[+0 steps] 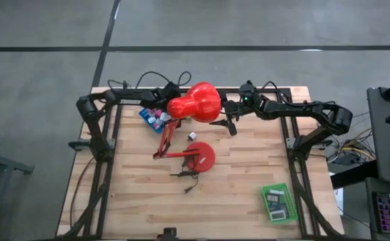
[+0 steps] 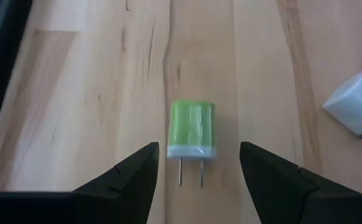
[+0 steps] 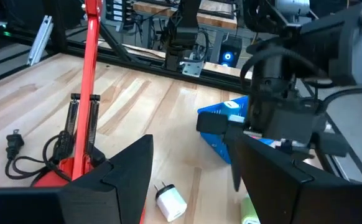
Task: Pick & Place Office items
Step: Put the green charger adapter into the blue bin
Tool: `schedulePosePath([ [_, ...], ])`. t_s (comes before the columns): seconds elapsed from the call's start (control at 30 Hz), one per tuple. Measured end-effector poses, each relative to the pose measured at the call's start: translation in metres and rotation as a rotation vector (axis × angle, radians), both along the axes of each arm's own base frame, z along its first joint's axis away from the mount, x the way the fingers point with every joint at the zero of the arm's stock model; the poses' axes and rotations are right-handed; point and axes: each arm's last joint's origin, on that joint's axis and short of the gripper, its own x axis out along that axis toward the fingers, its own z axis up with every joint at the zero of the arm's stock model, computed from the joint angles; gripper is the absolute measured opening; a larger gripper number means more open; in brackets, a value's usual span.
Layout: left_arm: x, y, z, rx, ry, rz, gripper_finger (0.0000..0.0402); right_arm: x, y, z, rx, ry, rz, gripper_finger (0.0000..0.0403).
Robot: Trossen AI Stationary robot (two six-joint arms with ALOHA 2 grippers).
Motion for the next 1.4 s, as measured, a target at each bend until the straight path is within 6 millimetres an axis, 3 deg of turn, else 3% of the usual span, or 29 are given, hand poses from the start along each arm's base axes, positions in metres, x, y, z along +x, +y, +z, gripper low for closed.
schedulePosePath([
  [0.33, 0.017, 0.012, -0.008, -0.019, 0.082, -0.037, 0.023, 0.0, -0.001, -0.001, -0.041, 0.007, -0.037, 0.0224],
  [0.73, 0.017, 0.013, -0.01, -0.011, 0.092, -0.057, 0.0228, 0.0, -0.001, -0.002, -0.04, 0.015, -0.039, 0.0224],
  [0.87, 0.017, 0.013, -0.01, -0.01, 0.09, -0.057, 0.0204, 0.0, -0.001, -0.002, -0.04, 0.015, -0.039, 0.0224],
  [1.1, 0.017, 0.012, -0.01, 0.001, 0.088, -0.07, 0.0113, 0.0, -0.001, -0.002, -0.04, 0.015, -0.039, 0.0224],
  [1.4, 0.017, 0.013, -0.01, 0.037, 0.114, -0.049, 0.0112, 0.0, -0.001, -0.002, -0.039, 0.017, -0.039, 0.0224],
])
